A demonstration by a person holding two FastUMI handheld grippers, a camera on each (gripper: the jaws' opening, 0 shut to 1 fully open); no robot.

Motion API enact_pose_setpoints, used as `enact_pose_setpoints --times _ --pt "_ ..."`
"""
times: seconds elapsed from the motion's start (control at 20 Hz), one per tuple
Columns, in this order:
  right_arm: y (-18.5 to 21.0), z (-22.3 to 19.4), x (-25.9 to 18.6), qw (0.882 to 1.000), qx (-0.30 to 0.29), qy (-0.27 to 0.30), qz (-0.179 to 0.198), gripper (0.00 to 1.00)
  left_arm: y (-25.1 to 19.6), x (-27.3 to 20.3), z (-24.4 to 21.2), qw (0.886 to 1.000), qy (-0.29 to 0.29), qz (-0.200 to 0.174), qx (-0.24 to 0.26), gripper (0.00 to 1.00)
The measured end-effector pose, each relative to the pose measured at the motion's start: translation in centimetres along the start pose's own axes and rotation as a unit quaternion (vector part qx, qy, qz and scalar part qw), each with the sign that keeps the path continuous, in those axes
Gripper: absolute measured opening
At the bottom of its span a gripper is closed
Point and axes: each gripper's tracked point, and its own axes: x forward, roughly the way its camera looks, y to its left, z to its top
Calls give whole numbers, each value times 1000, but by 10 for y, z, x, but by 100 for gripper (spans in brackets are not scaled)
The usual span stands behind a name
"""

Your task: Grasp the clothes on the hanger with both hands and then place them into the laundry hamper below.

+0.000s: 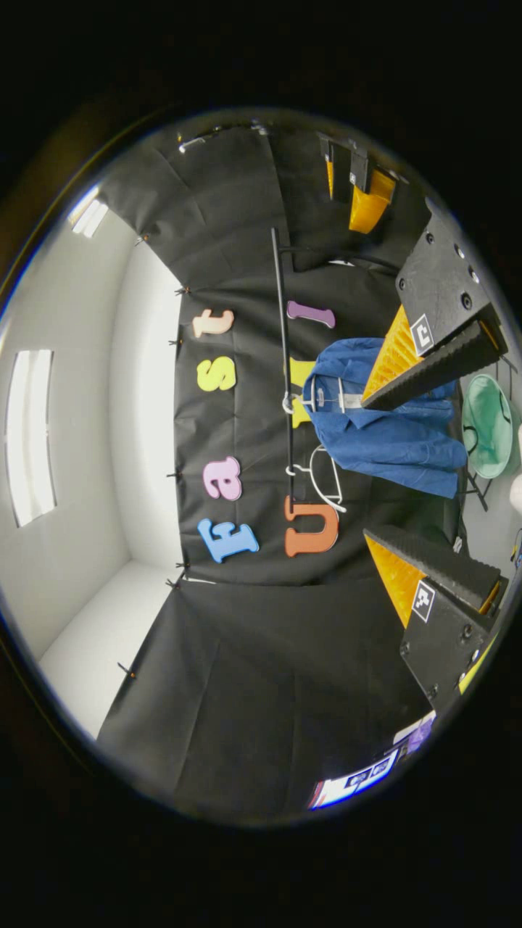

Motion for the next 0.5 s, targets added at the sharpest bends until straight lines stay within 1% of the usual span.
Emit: enact_pose_setpoints --times 0.2,0.25,0.3,0.35,0.4,0.45,0.5 --pt "0 -9 41 1000 2 10 17 99 -15 26 -8 1000 0 -4 12 100" --pt "-1 -9 54 1000 2 11 23 99 -20 37 -10 1000 0 -4 14 96" --pt "-2 -11 68 1000 2 11 28 99 -25 47 -10 1000 -3 -4 13 96" --pt "-3 -11 81 999 2 12 32 99 -31 59 -13 1000 -3 -5 8 100" --pt "-7 -12 96 999 3 12 37 99 -38 70 -16 1000 -4 -9 3 100" --pt "-9 -12 111 999 6 13 42 99 -46 83 -19 1000 -3 -12 -3 96" --pt "-10 -15 125 999 7 16 47 99 -51 96 -23 1000 -3 -14 -8 100"
